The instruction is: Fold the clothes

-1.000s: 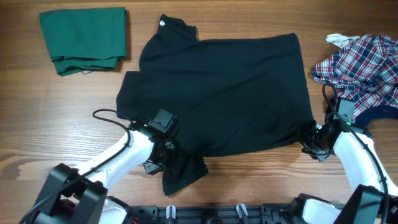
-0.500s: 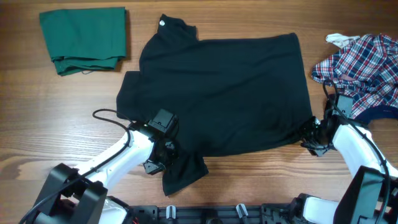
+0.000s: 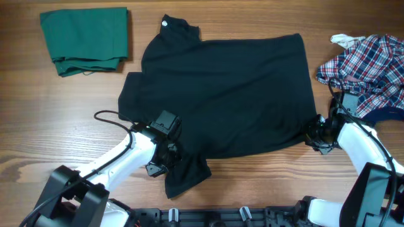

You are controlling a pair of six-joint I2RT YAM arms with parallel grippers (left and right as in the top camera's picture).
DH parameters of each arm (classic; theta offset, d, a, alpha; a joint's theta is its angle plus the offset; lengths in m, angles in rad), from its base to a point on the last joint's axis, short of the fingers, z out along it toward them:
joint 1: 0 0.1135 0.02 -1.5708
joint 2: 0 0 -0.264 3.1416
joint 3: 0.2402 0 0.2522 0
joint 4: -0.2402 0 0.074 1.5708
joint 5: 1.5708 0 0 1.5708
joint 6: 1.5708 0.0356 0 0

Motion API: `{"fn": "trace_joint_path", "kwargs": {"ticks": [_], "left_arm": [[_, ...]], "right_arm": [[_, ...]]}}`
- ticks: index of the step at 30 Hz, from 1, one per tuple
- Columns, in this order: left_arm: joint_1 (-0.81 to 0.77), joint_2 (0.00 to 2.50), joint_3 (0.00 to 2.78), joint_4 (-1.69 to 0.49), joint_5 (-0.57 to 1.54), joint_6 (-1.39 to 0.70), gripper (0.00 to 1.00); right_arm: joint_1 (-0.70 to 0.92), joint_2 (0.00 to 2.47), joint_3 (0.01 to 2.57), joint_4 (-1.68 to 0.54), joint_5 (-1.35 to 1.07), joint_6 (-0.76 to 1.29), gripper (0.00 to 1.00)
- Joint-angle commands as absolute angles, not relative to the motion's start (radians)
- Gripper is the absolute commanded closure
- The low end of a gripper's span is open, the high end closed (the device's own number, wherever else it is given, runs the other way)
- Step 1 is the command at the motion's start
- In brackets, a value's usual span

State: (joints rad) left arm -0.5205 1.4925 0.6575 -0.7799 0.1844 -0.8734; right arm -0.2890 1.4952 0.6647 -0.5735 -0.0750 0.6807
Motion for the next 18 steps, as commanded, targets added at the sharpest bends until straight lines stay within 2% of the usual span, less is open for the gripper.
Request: {"fn": "trace_joint_path", "kwargs": {"ticks": [1,4,6,11,18], "left_arm": [[-0.517,1.523,0.638,-0.776,0.190,-0.872,0.96],[-0.517,1.523,0.638,-0.777,0.190,-0.872,0.96],[-0.517,1.523,0.638,-0.778,0.190,-0.871,0.96],[-0.517,1.517,0.640,-0.785,0.218,-0.867,0.96],[-0.517,1.381,0.662,-0.853,0.224,-0.842,0.96]], "right_arm": [[-0.273,1.555,0.624,-0.598,0.043,0.686,0.70],[-0.271,1.555,0.624,-0.616,0.056,0.719,0.88],[-0.271,1.555,0.624,-0.619,0.051,0.744,0.96],[-0.271,1.554,0.649,-0.655,0.045,0.762,0.96],[-0.271,1.532,0.730,-0.737,0.021,0.762,0.96]]}}
